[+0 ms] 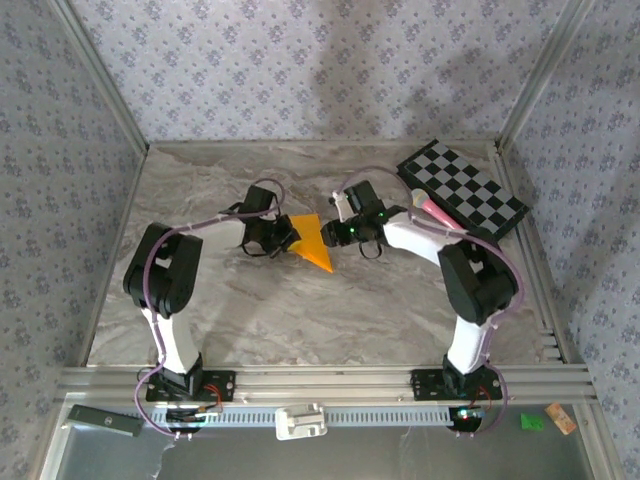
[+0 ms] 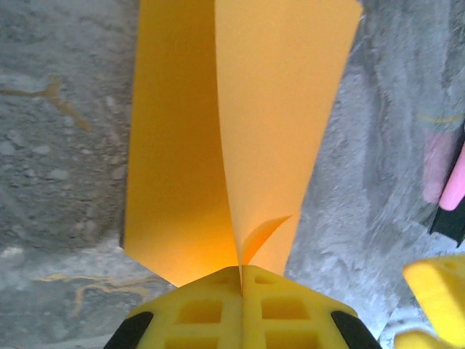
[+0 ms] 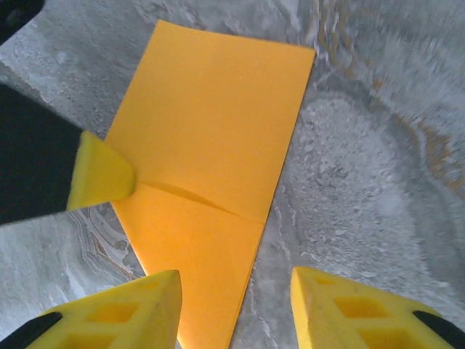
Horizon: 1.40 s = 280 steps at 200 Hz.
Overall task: Fold a paper plane with a square sheet of paper (pick it up from the middle)
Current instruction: Fourth fold the wing at the center of the table.
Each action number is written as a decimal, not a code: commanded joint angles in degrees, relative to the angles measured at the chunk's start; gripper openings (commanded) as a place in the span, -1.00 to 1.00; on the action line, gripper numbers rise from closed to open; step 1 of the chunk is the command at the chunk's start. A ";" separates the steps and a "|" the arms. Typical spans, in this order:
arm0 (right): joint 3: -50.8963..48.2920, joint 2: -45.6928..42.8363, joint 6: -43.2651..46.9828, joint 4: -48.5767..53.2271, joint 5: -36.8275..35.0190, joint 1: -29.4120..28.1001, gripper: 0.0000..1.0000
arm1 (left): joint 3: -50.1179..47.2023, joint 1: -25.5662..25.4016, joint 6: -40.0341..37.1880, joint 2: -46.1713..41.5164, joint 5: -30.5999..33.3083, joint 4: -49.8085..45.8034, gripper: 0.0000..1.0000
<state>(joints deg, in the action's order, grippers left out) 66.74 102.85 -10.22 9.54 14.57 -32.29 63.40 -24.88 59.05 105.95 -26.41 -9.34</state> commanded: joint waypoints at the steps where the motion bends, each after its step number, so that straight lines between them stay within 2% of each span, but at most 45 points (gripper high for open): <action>1: -4.84 -3.65 8.08 -5.27 -7.23 -3.15 -0.09 | 2.88 -1.10 3.06 -1.89 2.41 -5.08 -0.94; 55: -12.18 -4.59 11.82 -15.75 -17.20 -10.41 -0.08 | 6.32 -2.78 7.78 -1.79 4.85 -8.57 -0.93; 107: -13.95 -1.66 11.43 -20.27 -24.06 -13.19 -0.11 | 6.96 -3.11 9.61 -1.62 5.23 -9.53 -0.93; 199: -13.68 1.29 11.85 -21.11 -22.34 -13.15 -0.20 | 6.56 -3.15 10.20 -2.02 5.03 -9.25 -0.92; 241: -13.13 2.17 12.14 -20.46 -22.14 -12.82 -0.49 | 6.40 -3.03 10.69 -2.75 4.71 -9.26 -0.87; 280: -13.21 2.36 12.76 -20.00 -21.31 -12.55 -0.57 | 6.17 -2.46 10.79 -3.90 4.36 -9.81 -0.82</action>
<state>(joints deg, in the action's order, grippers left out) 53.32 104.27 1.54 -10.76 -7.57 -45.25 68.95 -27.53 69.12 104.99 -21.61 -17.54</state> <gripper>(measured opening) 0.236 0.081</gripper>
